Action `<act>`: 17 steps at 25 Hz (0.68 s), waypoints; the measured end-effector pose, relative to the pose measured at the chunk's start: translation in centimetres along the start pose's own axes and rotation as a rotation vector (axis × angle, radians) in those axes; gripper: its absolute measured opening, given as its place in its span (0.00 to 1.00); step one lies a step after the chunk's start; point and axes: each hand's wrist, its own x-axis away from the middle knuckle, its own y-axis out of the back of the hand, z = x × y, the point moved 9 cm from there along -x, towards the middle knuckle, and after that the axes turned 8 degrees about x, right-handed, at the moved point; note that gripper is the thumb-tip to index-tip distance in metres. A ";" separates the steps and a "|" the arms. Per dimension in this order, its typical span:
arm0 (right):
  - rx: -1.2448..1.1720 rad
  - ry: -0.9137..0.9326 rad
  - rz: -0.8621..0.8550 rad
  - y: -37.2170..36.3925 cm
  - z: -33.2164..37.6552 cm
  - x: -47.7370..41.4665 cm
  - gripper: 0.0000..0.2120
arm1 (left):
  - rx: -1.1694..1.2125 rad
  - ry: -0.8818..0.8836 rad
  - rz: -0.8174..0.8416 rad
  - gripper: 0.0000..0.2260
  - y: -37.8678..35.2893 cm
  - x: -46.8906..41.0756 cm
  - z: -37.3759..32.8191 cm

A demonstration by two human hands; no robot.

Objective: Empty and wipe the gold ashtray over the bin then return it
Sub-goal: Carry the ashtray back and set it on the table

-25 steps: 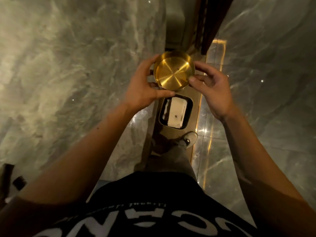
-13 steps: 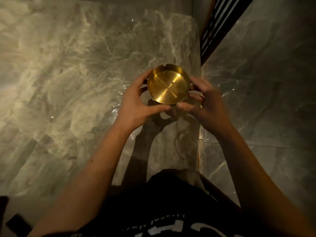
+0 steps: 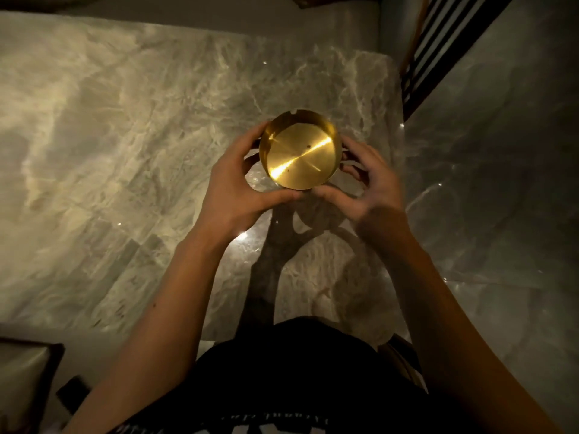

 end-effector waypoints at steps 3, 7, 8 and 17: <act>-0.071 -0.015 0.054 -0.9 1.5 -0.8 0.36 | -0.022 0.005 -0.085 0.43 2.1 0.8 -0.8; -0.077 0.002 0.115 -3.8 2.9 -2.1 0.35 | -0.041 0.025 -0.145 0.44 5.2 1.2 -0.3; -0.070 0.004 0.131 -4.9 3.2 -2.3 0.35 | -0.043 0.033 -0.155 0.44 6.2 1.2 0.1; 0.089 0.114 -0.023 -20.5 11.6 -5.8 0.32 | 0.013 0.056 -0.060 0.44 23.3 -1.7 7.2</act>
